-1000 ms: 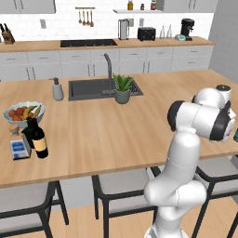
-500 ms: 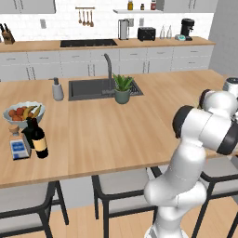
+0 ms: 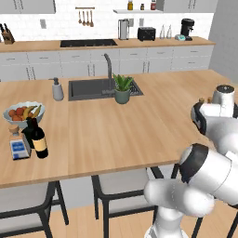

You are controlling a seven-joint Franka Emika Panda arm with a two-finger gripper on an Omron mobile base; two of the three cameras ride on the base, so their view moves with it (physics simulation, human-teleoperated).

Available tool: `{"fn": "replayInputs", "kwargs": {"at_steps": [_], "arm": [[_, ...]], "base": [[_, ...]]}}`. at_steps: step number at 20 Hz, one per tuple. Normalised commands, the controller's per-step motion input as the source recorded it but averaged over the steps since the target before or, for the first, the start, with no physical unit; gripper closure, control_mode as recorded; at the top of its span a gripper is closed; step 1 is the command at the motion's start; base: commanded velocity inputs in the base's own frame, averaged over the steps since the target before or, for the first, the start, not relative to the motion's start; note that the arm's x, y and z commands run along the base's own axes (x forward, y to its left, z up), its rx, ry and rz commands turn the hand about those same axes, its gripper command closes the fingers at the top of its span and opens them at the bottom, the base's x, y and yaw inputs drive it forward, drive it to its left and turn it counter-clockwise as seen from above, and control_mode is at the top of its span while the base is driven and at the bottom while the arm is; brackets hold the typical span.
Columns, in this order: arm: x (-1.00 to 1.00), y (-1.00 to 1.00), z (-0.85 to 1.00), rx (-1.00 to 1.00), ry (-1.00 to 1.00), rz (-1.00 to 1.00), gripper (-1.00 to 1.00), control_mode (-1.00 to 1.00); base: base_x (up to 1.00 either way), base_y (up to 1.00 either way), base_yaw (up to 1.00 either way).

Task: Move the plastic bottles in the middle to the plastics group, and the glass bottles in the middle to the glass group.

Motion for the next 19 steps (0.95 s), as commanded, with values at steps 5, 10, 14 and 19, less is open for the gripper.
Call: {"fn": "replayInputs", "kwargs": {"at_steps": [5, 10, 14, 19], "arm": [[-0.01, 1.00, 0.16, -0.11, -0.07, 0.47, -1.00, -1.00], [-0.13, 1.00, 0.56, -0.03, -0.17, 0.46, -1.00, -1.00], [-0.37, 0.89, 0.70, -0.09, -0.17, 0.25, -1.00, -1.00], [-0.70, 0.23, 0.12, 0.01, -0.16, 0.07, -1.00, -1.00]], "base": [[0.00, 0.00, 0.00], [0.00, 0.00, 0.00], [0.00, 0.00, 0.00], [0.00, 0.00, 0.00]]}}
